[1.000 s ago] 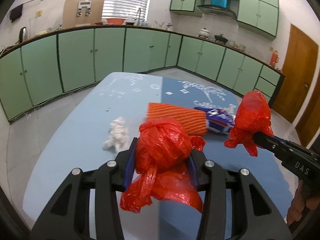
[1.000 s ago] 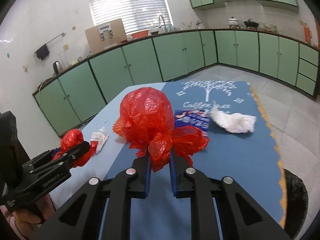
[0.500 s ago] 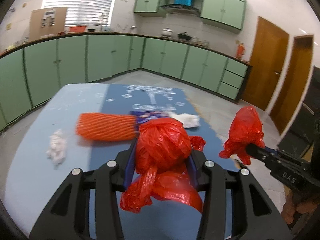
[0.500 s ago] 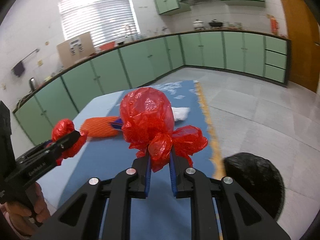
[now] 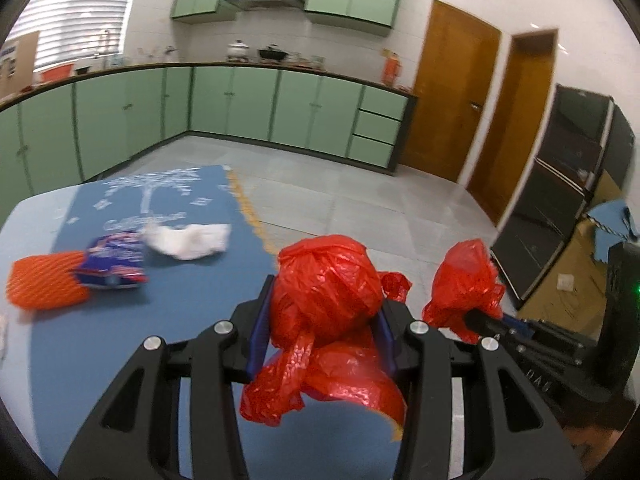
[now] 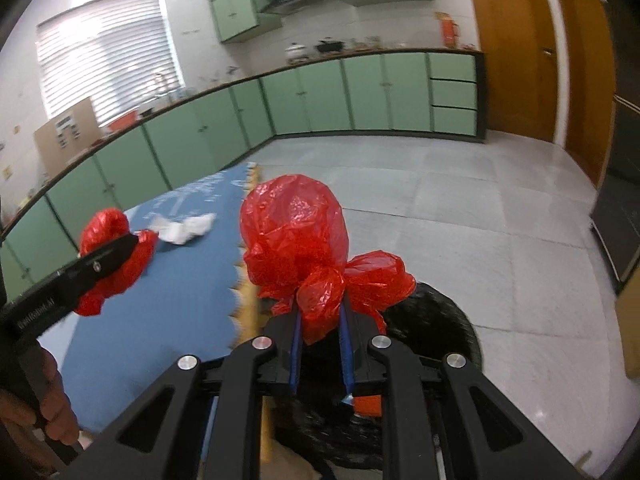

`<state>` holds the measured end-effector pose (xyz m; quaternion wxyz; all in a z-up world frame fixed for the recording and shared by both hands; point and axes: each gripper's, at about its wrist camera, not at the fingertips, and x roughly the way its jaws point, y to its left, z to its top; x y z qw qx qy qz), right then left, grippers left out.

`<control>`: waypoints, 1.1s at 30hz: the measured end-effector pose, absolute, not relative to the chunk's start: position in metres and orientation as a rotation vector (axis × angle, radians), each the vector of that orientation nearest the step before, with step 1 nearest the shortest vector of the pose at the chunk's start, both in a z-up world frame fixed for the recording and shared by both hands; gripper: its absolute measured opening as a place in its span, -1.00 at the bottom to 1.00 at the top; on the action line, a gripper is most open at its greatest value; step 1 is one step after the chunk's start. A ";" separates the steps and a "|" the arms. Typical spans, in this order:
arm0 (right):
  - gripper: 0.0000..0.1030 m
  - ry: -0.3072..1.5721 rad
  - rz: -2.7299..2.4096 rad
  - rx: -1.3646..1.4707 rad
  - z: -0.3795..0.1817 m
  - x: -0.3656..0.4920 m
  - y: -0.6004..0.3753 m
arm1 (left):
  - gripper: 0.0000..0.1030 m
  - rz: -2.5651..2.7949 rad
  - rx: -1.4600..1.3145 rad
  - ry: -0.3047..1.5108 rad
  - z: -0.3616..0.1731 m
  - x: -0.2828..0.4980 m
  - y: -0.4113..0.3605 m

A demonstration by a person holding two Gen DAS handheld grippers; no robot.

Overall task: Collect trash
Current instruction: 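Carry both red plastic bags over the black bin and open both grippers, then bring both grippers back over the table toward the orange net and tissue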

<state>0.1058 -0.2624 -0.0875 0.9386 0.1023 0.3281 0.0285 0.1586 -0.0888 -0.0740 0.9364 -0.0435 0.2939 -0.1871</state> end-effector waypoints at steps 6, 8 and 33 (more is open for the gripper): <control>-0.69 0.701 -0.011 0.240 -0.110 0.105 -0.296 | -0.18 -0.440 -0.050 0.630 -0.090 0.174 -0.137; -0.69 0.714 -0.030 0.251 -0.119 0.106 -0.305 | -0.18 -0.450 -0.040 0.642 -0.096 0.179 -0.149; -0.01 0.835 -0.109 0.298 -0.172 0.123 -0.334 | 0.20 -0.491 -0.008 0.765 -0.129 0.217 -0.193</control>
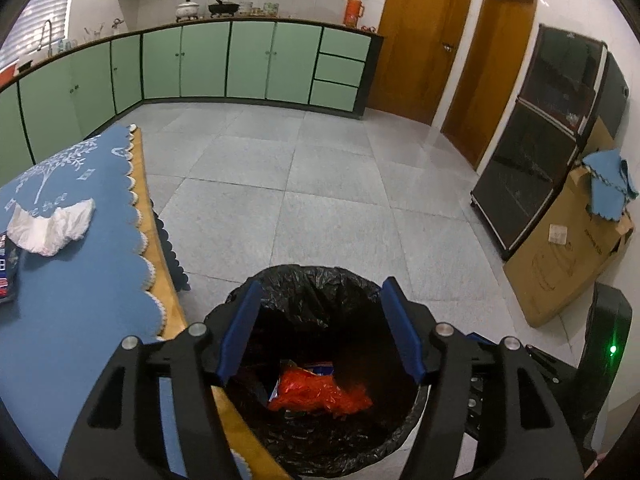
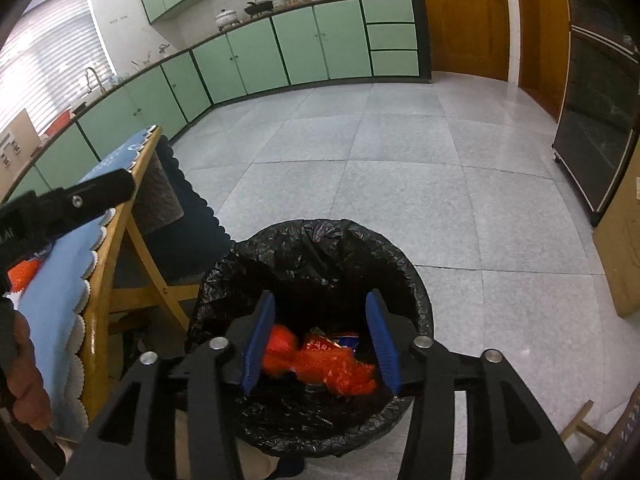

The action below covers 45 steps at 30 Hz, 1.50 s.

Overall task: Collect trash
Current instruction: 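Bring both grippers back over the table toward the orange net and tissue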

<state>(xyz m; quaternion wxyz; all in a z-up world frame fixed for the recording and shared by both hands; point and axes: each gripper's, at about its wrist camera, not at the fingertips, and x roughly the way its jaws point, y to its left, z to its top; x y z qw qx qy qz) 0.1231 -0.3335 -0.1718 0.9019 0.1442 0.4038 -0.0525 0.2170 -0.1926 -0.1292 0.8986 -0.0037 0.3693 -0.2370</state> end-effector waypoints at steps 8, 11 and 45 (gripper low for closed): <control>0.45 0.761 -0.110 0.282 -0.137 0.116 -0.326 | 0.33 -0.410 -0.052 0.679 -0.095 0.205 -0.150; 0.56 0.719 -0.079 0.270 -0.117 0.115 -0.314 | 0.37 -0.349 -0.075 0.644 -0.081 0.196 -0.115; 0.31 0.609 0.525 0.060 -0.074 0.190 0.018 | 0.51 0.334 -0.165 0.709 -0.111 0.157 0.231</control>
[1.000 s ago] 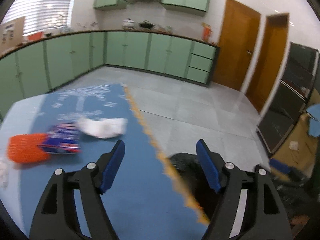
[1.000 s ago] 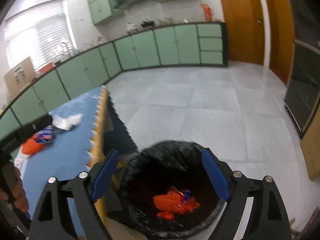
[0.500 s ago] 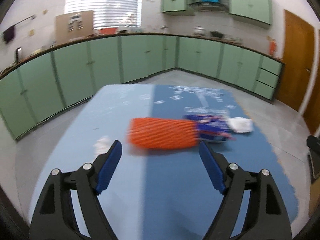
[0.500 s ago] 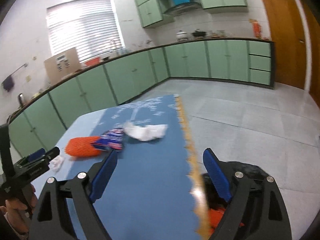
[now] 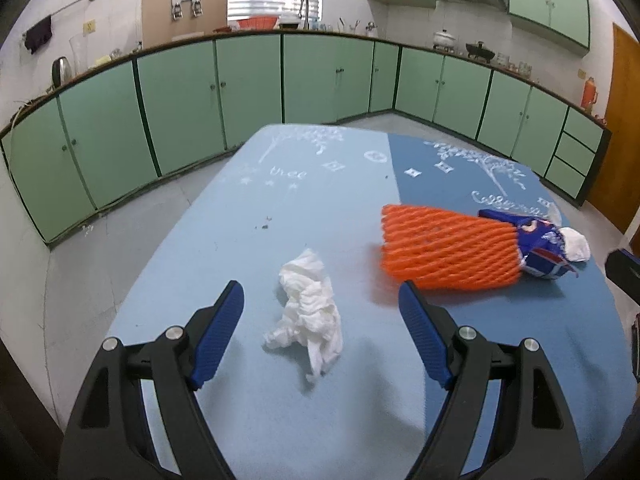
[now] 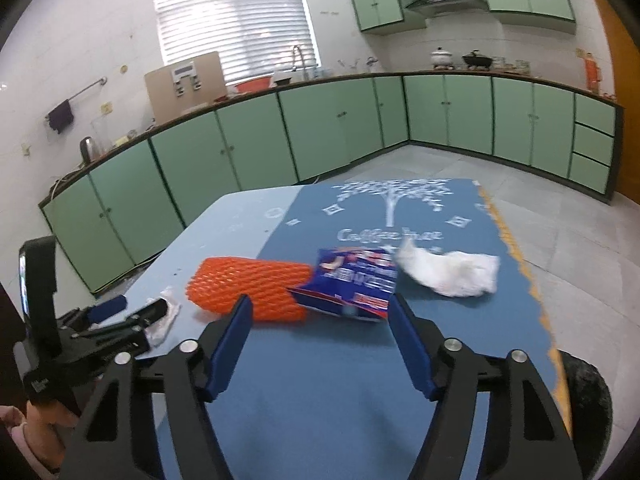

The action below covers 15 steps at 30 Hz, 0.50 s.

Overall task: Collect trash
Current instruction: 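Bring both grippers back over the table toward the orange net and tissue, then grasp the white tissue with the left gripper while the right gripper grasps the orange net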

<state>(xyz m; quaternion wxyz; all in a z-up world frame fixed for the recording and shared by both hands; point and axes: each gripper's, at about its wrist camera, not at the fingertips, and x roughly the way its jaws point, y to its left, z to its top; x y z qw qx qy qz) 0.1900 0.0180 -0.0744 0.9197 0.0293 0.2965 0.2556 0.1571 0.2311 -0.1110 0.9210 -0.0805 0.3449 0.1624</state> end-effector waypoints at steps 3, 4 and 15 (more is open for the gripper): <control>0.28 0.622 0.543 0.042 -0.080 0.200 0.035 | 0.53 0.328 -0.181 0.738 -0.118 0.164 0.238; 0.26 0.628 0.548 0.041 -0.082 0.203 0.040 | 0.53 0.329 -0.189 0.748 -0.120 0.166 0.241; 0.22 0.697 0.589 0.005 -0.101 0.227 0.071 | 0.45 0.306 -0.243 0.840 -0.137 0.178 0.247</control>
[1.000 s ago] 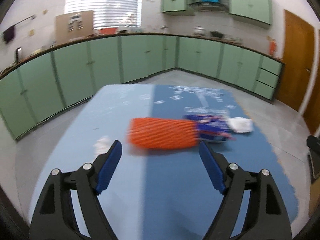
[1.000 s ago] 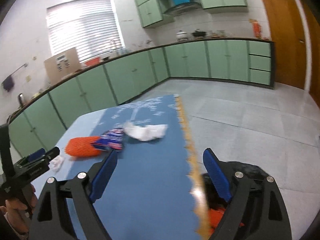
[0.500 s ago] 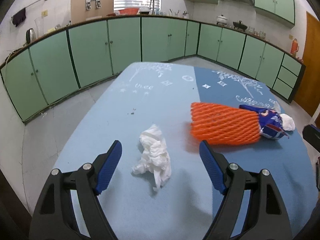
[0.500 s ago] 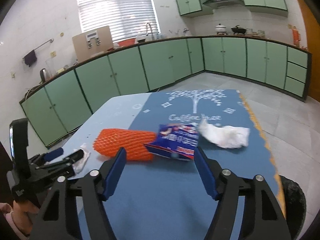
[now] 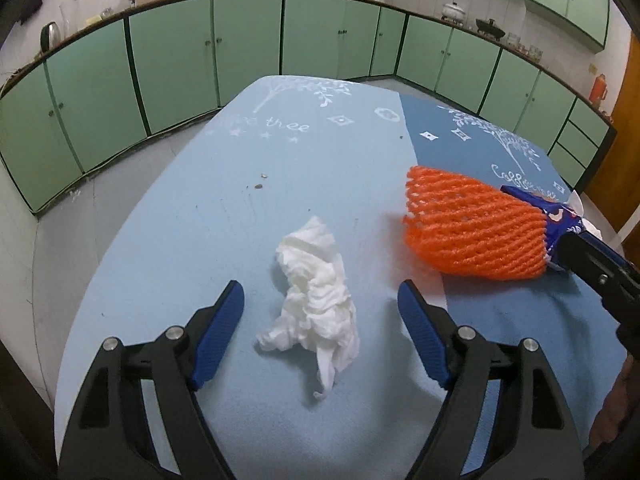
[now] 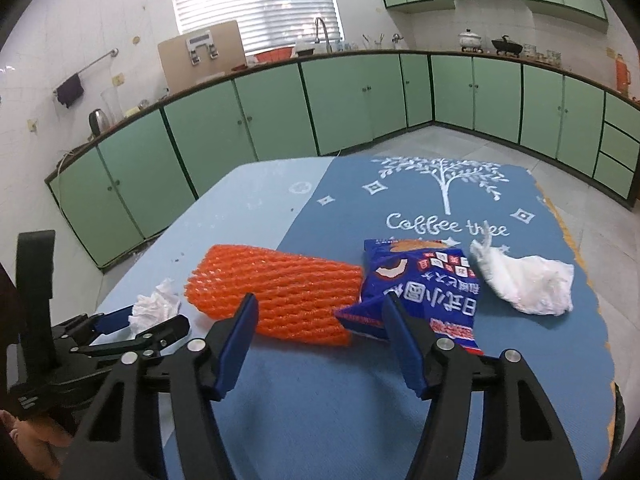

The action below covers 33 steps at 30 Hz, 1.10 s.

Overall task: Collect trash
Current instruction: 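Grasp the white tissue with the left gripper while the right gripper grasps the orange net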

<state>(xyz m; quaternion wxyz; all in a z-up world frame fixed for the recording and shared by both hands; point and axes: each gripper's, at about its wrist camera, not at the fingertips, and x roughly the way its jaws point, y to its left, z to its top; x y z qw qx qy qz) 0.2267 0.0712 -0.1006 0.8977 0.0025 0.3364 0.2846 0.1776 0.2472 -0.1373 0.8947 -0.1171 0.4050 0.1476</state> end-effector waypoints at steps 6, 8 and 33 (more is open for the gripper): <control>0.10 0.729 0.605 0.001 -0.107 0.234 0.078 | -0.10 0.303 -0.237 0.842 -0.137 0.178 0.245; 0.02 0.737 0.622 -0.006 -0.107 0.235 0.081 | -0.40 0.305 -0.253 0.838 -0.138 0.176 0.248; -0.22 0.834 0.667 -0.036 -0.121 0.248 0.106 | -0.76 0.320 -0.317 0.734 -0.113 0.153 0.277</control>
